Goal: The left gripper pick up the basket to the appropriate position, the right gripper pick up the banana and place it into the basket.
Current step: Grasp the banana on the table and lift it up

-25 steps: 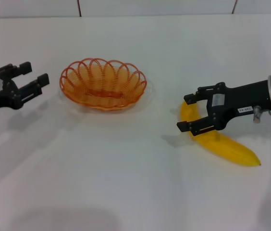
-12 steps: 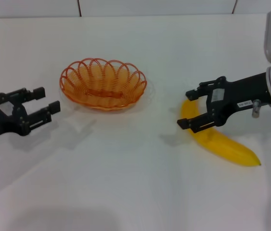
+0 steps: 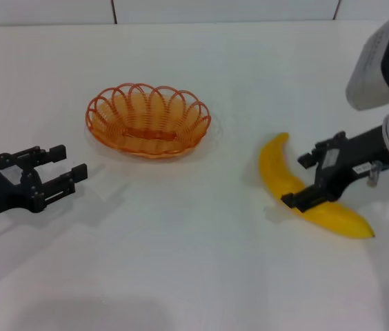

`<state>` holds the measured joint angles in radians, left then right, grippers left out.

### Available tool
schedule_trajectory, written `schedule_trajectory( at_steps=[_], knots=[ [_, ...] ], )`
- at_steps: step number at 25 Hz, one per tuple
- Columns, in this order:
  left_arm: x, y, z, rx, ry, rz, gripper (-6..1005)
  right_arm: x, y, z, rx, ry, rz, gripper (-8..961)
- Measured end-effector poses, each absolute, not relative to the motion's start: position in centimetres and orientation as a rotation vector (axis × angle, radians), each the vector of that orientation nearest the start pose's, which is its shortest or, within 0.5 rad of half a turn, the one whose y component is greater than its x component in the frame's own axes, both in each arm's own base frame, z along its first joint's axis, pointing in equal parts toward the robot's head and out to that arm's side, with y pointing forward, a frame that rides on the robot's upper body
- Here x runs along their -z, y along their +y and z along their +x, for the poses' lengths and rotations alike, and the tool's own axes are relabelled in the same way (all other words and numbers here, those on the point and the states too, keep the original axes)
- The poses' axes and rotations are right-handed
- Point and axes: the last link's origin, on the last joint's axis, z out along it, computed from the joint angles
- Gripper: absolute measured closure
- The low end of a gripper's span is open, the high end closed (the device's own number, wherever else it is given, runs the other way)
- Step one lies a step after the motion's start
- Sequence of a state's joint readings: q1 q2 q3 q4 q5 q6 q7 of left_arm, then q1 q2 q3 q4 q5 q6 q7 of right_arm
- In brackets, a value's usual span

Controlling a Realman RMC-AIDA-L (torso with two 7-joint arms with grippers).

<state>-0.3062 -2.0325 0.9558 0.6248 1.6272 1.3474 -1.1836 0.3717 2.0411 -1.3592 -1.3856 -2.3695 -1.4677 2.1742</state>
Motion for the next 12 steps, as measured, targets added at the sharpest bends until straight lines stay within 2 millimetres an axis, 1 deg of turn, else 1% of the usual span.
schedule_trajectory(
  at_steps=[6, 12],
  knots=[
    [-0.4, 30.2, -31.9, 0.634, -0.612, -2.474, 409, -0.6, 31.9, 23.2, 0.341, 0.715, -2.772, 79],
    [-0.2, 30.3, -31.8, 0.634, -0.606, -2.482, 409, 0.2, 32.6, 24.1, 0.364, 0.762, -2.766, 78]
  ],
)
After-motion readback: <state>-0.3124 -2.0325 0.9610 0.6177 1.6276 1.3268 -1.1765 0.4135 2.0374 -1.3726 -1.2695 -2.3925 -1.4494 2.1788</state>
